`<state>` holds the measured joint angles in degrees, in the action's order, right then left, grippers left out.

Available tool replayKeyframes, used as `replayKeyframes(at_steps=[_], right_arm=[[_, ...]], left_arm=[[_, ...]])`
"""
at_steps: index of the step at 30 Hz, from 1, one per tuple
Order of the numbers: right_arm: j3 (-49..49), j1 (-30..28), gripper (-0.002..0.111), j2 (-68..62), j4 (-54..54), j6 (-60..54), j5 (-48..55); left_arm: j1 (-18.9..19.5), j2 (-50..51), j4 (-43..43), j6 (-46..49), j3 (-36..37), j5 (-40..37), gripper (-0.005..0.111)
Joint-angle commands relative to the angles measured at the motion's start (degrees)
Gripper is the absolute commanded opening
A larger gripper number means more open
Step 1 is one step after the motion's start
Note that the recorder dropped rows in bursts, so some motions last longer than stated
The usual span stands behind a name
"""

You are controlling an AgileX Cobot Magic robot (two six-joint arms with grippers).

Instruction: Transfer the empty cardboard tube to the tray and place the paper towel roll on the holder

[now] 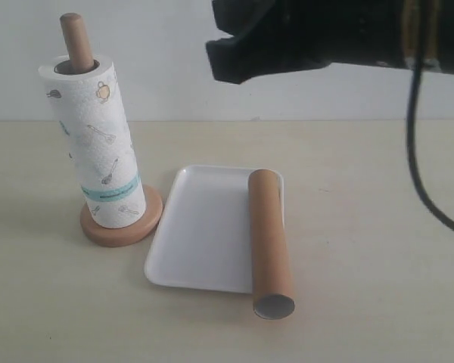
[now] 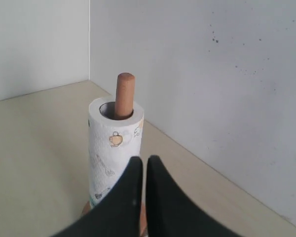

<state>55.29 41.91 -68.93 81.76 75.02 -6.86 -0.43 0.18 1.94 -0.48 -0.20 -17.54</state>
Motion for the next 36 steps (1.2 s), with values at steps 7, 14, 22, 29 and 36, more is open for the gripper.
replayKeyframes(at_steps=[7, 14, 22, 29, 36], right_arm=[[-2.63, -0.22, 0.002, 9.63, -0.16, 0.16, -0.68], [-2.63, -0.22, 0.002, 10.46, -0.16, -0.02, -0.84], [-2.63, -0.22, 0.002, 12.32, -0.16, -0.83, 6.0], [-3.43, -0.66, 0.002, 15.02, -0.16, -1.27, 14.91], [-15.2, -15.73, 0.002, 24.33, -0.78, -0.75, -3.24]], left_arm=[[-0.29, -0.18, -0.47, 0.14, 0.2, -0.05, 0.004], [-0.29, -0.18, -0.47, 0.14, 0.2, -0.05, 0.004], [-0.29, -0.18, -0.47, 0.14, 0.2, -0.05, 0.004], [-0.29, -0.18, -0.47, 0.14, 0.2, -0.05, 0.004], [-0.29, -0.18, -0.47, 0.14, 0.2, -0.05, 0.004]])
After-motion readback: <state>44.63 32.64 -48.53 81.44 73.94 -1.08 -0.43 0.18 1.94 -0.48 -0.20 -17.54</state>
